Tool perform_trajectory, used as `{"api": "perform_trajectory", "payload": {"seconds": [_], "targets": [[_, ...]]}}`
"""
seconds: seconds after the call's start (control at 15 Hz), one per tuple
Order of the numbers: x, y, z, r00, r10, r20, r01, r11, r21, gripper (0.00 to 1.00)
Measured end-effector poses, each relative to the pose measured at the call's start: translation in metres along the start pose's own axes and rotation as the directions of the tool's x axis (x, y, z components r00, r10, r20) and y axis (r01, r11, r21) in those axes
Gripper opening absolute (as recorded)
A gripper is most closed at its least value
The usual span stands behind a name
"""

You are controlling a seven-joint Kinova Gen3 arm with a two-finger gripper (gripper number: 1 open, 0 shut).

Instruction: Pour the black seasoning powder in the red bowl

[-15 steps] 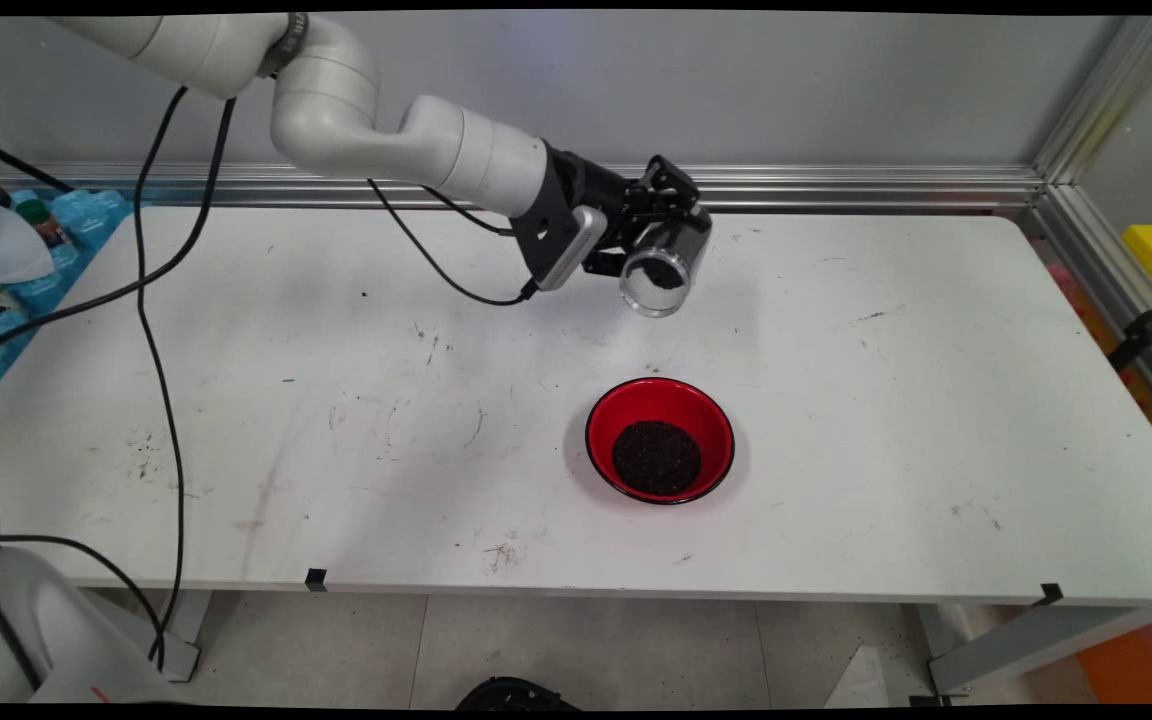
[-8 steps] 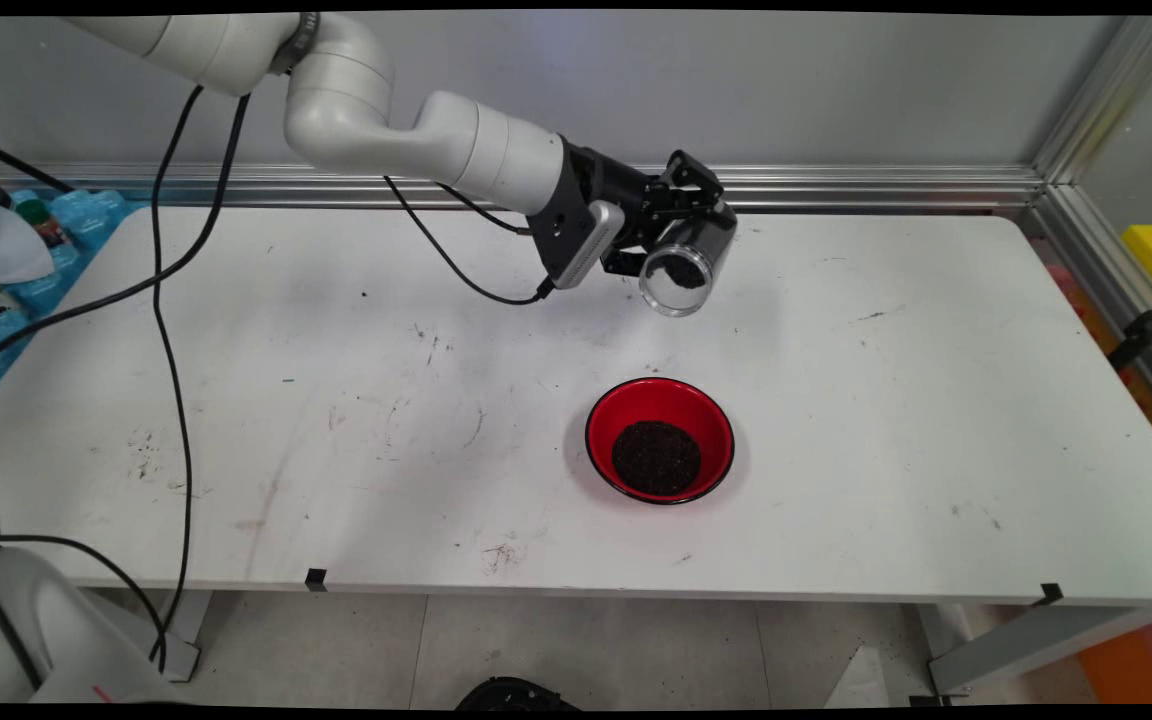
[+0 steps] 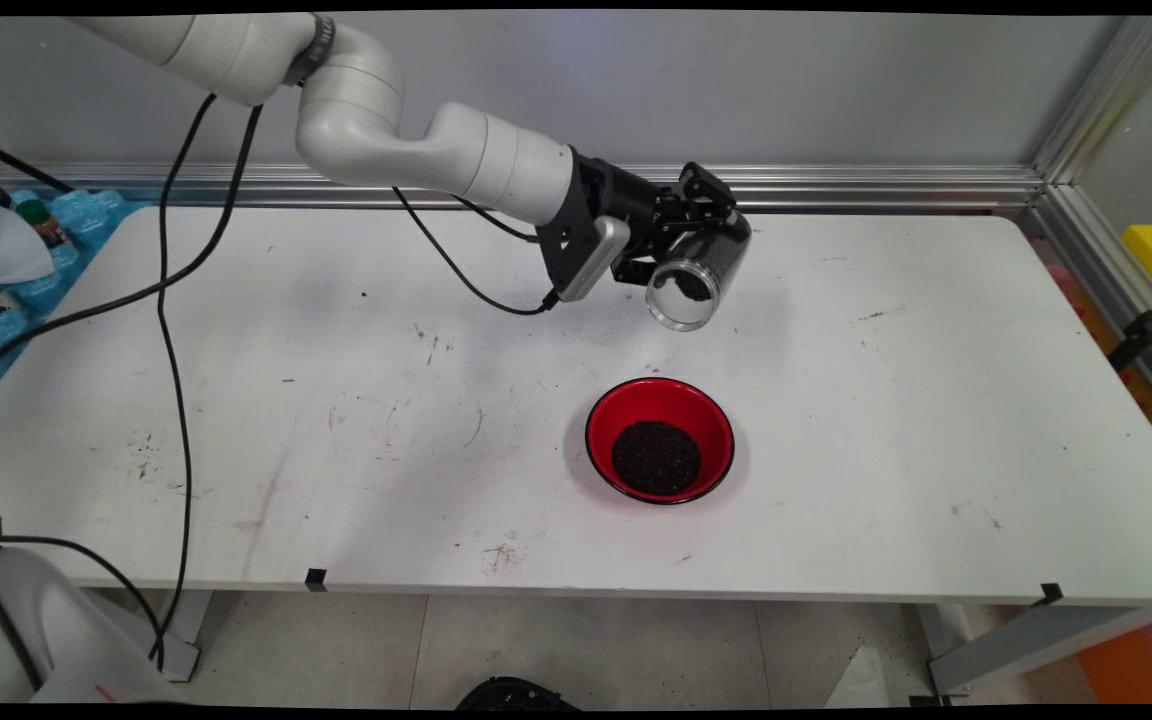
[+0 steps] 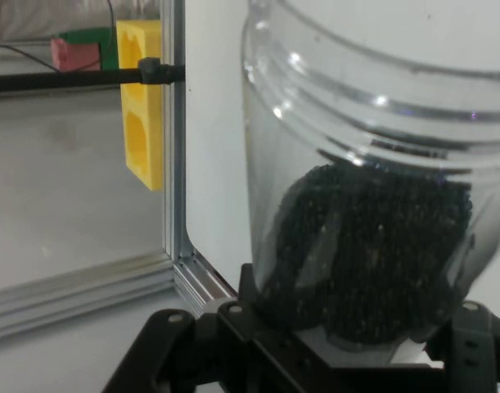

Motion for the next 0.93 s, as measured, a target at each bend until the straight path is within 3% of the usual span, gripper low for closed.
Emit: {"api": "perform_trajectory", "payload": {"seconds": [0.93], "targets": [[0.006, 0.014, 0.013, 0.996, 0.083, -0.030, -0.083, 0.996, 0.020, 0.00]]}}
